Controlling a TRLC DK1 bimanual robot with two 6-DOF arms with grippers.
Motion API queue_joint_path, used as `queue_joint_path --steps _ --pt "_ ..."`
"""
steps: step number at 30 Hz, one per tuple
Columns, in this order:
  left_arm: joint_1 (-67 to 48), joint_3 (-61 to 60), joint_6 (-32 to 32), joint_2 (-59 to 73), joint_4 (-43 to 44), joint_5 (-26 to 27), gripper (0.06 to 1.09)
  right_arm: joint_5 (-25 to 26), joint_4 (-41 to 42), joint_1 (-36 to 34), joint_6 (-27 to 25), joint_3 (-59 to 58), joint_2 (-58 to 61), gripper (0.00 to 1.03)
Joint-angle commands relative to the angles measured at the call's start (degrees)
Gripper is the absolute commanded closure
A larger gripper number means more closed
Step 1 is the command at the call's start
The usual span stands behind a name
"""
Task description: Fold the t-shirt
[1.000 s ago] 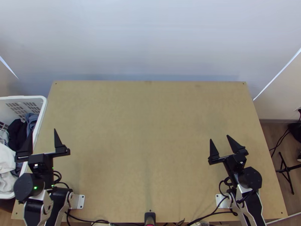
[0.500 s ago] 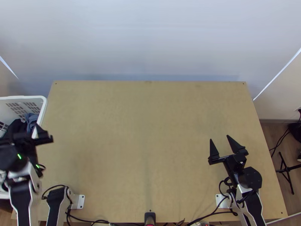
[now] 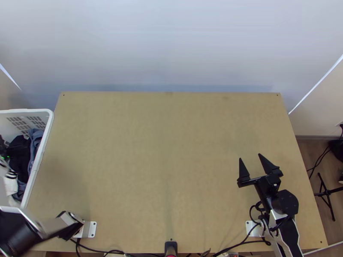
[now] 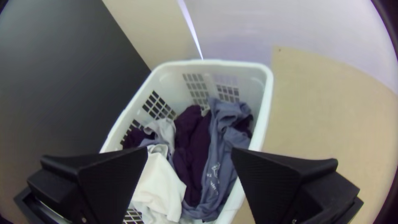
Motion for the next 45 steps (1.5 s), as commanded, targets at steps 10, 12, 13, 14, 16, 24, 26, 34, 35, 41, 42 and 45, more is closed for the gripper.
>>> queue_joint_path --steps 10,12,13,14,16,24,26,34,35,41,42,45 --pt "14.91 32.69 2.76 41.93 -16.95 -8.93 0.10 0.01 0.01 0.02 -0.05 0.01 0.01 0.05" --pt "15.18 33.65 2.76 42.98 -18.09 -8.93 0.10 0.01 0.01 0.02 -0.05 0.01 0.01 0.05" --pt "15.18 33.65 2.76 43.16 -18.09 -8.84 0.10 0.01 0.01 0.02 -0.05 0.01 0.01 0.05" --pt "15.27 33.65 2.76 43.16 -18.00 -8.66 0.10 0.01 0.01 0.02 -0.05 0.01 0.01 0.05" --pt "15.53 33.48 2.59 42.89 -17.74 -6.47 0.10 0.01 0.01 0.02 -0.05 0.01 0.01 0.05" --pt "15.27 31.28 1.97 40.52 -20.29 1.09 0.10 0.01 0.01 0.02 -0.05 0.01 0.01 0.05" --pt "14.91 29.87 1.79 39.29 -20.82 2.59 0.10 0.01 0.01 0.02 -0.05 0.01 0.01 0.05" --pt "13.95 25.92 1.00 39.55 -15.45 4.17 0.10 0.01 0.01 0.02 -0.05 0.01 0.01 0.05" --pt "13.86 25.04 1.00 39.73 -13.17 3.90 0.10 0.01 0.01 0.02 -0.05 0.01 0.01 0.05" --pt "13.95 22.84 1.27 41.93 -8.07 2.59 0.11 0.01 0.01 0.02 -0.05 0.01 0.01 0.05" --pt "13.95 22.32 1.35 41.75 -7.19 2.32 0.15 0.01 0.01 0.02 -0.05 0.01 0.01 0.05" --pt "13.95 21.70 1.88 41.22 -5.70 2.32 0.74 0.01 0.01 0.02 -0.05 0.01 0.01 0.05"
